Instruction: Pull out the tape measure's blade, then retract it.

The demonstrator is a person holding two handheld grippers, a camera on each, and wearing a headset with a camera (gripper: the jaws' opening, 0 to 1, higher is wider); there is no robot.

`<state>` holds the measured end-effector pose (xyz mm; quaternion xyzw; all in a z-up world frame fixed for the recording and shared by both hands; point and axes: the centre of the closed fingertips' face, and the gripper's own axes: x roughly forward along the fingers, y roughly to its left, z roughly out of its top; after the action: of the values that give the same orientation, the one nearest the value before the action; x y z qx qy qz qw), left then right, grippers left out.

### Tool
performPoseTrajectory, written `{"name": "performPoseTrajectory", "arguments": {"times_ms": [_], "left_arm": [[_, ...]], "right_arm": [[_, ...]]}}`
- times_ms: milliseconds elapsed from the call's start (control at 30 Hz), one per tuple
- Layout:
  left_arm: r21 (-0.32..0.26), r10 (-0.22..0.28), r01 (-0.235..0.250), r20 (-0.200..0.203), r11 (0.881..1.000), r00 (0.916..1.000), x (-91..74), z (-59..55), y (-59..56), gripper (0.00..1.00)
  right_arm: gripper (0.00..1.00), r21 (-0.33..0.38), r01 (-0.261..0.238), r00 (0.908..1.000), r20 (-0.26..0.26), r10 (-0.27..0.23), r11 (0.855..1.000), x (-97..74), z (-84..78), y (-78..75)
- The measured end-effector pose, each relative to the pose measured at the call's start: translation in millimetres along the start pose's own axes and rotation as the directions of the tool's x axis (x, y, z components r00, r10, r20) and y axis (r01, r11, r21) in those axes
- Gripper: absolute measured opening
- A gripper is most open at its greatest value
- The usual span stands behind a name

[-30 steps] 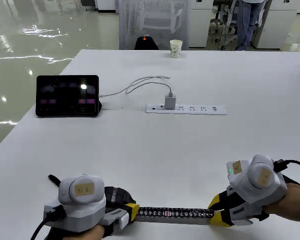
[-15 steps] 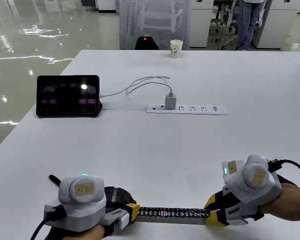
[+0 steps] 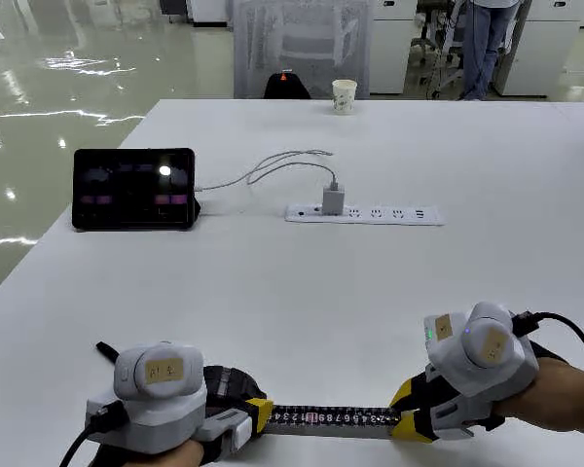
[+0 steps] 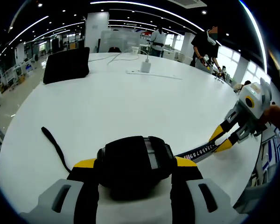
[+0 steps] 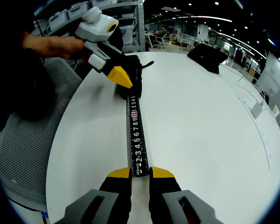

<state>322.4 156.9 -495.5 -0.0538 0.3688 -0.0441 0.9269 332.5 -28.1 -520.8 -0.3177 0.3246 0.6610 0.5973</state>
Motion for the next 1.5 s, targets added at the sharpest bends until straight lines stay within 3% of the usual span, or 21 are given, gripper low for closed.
{"name": "performPoseTrajectory", "arguments": {"times_ms": [1500], "left_arm": [[-0.01, -0.013, 0.013, -0.001, 1.0, 0.9999, -0.3, 0.2, 0.9, 0.57]], "right_arm": [[0.1, -0.006, -0.01, 0.9996, 0.026, 0.01, 1.0, 19.4, 25.7, 2.4]]}}
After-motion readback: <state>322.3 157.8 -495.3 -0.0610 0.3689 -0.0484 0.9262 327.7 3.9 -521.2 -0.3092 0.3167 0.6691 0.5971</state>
